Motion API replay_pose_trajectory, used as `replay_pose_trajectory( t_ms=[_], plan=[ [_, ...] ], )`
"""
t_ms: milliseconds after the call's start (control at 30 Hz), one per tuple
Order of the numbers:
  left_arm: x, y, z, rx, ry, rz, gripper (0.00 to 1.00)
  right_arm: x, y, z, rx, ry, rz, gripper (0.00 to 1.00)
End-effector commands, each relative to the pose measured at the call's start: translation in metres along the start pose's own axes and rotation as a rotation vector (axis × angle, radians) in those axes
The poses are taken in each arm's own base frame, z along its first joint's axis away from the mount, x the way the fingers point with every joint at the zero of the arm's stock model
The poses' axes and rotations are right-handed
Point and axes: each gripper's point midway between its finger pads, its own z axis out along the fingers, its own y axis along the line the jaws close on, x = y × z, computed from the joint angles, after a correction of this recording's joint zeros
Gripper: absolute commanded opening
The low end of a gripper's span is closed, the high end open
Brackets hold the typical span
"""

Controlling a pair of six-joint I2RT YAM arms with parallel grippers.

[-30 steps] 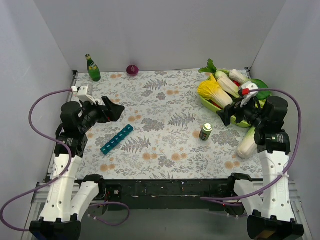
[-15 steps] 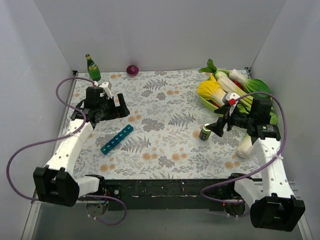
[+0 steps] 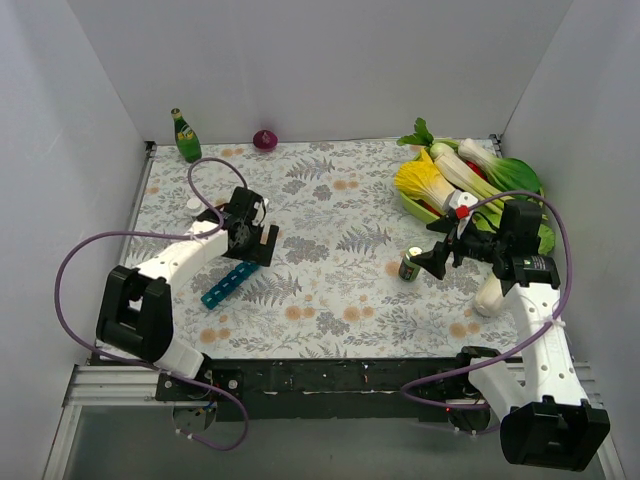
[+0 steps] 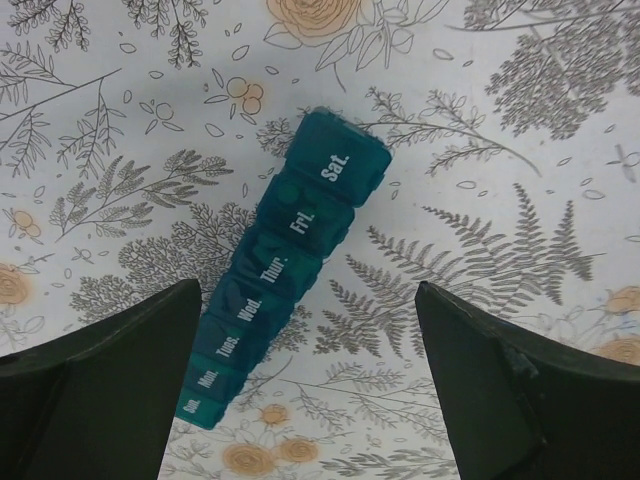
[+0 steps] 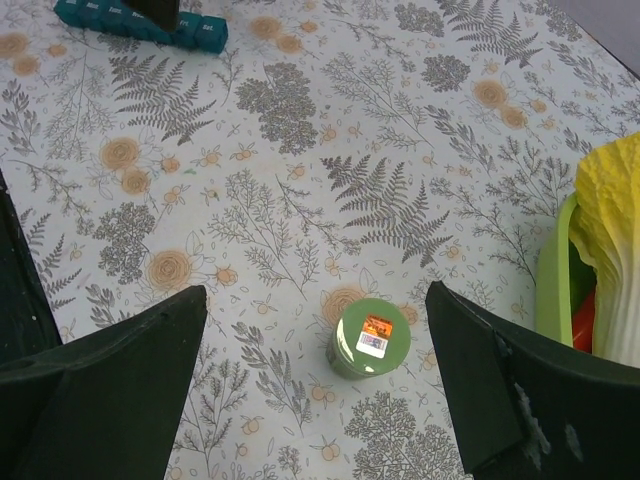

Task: Sort the pills into containers

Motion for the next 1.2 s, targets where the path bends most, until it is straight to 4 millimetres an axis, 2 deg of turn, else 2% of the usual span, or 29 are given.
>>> replay_pose_trajectory(
  t_ms=[0, 33, 67, 133, 167, 300, 433, 700, 833, 933, 1167],
  plan=[
    [0.0, 0.018, -0.004, -0.06, -0.062, 0.152, 0.9, -0.008, 0.004, 0.001, -0.015, -0.043, -0.028, 0.98],
    [0.005, 0.016, -0.004, -0.037, -0.072, 0.192, 0.9, -0.008, 0.004, 0.001, -0.014, -0.044, -0.026, 0.98],
    [0.018, 0.017, -0.007, -0.024, -0.084, 0.226, 0.9, -0.009, 0.004, 0.001, -0.011, -0.046, -0.032, 0.98],
    [0.028, 0.019, -0.005, -0.004, -0.115, 0.308, 0.9, -0.009, 0.005, 0.001, -0.012, -0.05, -0.032, 0.98],
    [0.041, 0.022, -0.007, -0.005, -0.127, 0.326, 0.91, -0.009, 0.005, 0.001, -0.015, -0.052, -0.029, 0.98],
    [0.048, 0.026, -0.008, -0.004, -0.175, 0.348, 0.96, -0.009, 0.008, 0.001, -0.023, -0.058, -0.019, 0.98],
    [0.051, 0.025, 0.0, 0.017, -0.173, 0.34, 0.97, -0.011, 0.01, 0.001, -0.026, -0.063, -0.019, 0.97],
    [0.05, 0.027, 0.013, 0.092, -0.158, 0.262, 0.81, -0.013, 0.016, -0.003, -0.032, -0.074, -0.025, 0.97],
    [0.059, 0.025, 0.021, 0.112, -0.141, 0.25, 0.75, -0.012, 0.02, -0.004, -0.032, -0.073, -0.034, 0.97],
    [0.063, 0.027, 0.023, 0.106, -0.125, 0.242, 0.62, -0.012, 0.02, -0.005, -0.03, -0.071, -0.047, 0.97],
    [0.074, 0.026, 0.028, 0.117, -0.097, 0.249, 0.6, -0.017, 0.024, -0.007, -0.04, -0.08, -0.062, 0.98]
  ],
)
